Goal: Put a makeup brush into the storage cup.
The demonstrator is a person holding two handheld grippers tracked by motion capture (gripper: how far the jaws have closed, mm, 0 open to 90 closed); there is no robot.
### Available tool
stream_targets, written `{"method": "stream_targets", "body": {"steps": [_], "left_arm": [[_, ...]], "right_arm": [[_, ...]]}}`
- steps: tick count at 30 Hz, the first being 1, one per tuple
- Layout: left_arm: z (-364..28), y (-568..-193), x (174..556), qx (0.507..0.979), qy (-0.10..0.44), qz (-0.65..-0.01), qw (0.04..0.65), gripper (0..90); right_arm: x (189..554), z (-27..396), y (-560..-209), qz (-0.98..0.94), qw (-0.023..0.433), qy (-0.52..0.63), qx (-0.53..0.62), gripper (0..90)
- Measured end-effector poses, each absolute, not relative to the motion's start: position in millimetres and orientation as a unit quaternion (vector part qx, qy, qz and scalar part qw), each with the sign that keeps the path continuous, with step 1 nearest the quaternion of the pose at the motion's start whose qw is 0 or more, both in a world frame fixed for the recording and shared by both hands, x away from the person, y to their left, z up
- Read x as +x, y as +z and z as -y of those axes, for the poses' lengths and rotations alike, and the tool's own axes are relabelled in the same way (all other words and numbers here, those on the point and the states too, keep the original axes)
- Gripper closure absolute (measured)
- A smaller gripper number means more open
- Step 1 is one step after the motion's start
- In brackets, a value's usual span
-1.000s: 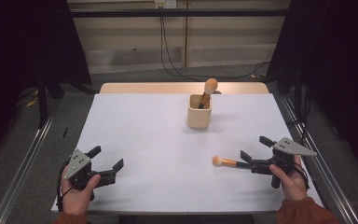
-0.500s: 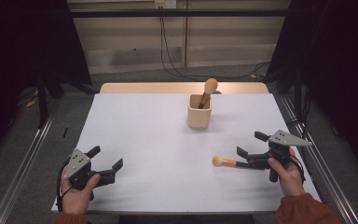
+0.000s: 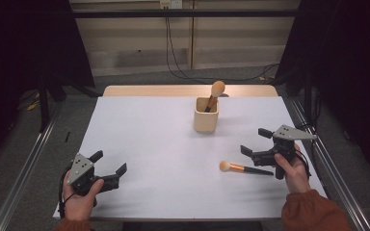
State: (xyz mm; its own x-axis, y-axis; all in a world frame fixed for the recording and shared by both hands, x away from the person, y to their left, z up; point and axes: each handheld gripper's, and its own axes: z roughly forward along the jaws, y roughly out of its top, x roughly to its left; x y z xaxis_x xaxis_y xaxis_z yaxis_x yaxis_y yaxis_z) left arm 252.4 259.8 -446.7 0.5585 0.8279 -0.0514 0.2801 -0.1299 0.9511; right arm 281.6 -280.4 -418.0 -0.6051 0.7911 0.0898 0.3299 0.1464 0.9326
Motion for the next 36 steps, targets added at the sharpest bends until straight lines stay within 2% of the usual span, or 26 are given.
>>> {"method": "stream_targets", "body": {"steps": [3,14,16,23,27,36], "left_arm": [[-260.3,-446.7,252.0,0.705,0.258,-0.392,0.531,3.5],[-260.9,-447.4,253.0,0.705,0.256,-0.394,0.531,3.5],[-260.3,-447.5,252.8,0.705,0.256,-0.395,0.531,3.5],[-260.4,-447.7,253.3,0.705,0.254,-0.395,0.531,3.5],[-260.0,-448.0,253.8,0.707,0.254,-0.392,0.531,3.5],[-259.9,-448.0,254.1,0.707,0.253,-0.391,0.532,3.5]], "right_arm": [[288.1,276.6,-415.9,-0.732,0.218,0.521,0.381,0.5],[310.7,267.1,-409.7,-0.776,0.170,0.481,0.371,1.2],[313.9,267.9,-408.9,-0.787,0.146,0.472,0.368,1.3],[320.1,268.4,-406.6,-0.811,0.133,0.435,0.369,3.0],[324.8,266.8,-406.9,-0.824,0.095,0.420,0.368,2.4],[327.3,255.9,-408.3,-0.875,0.064,0.351,0.328,3.5]]}}
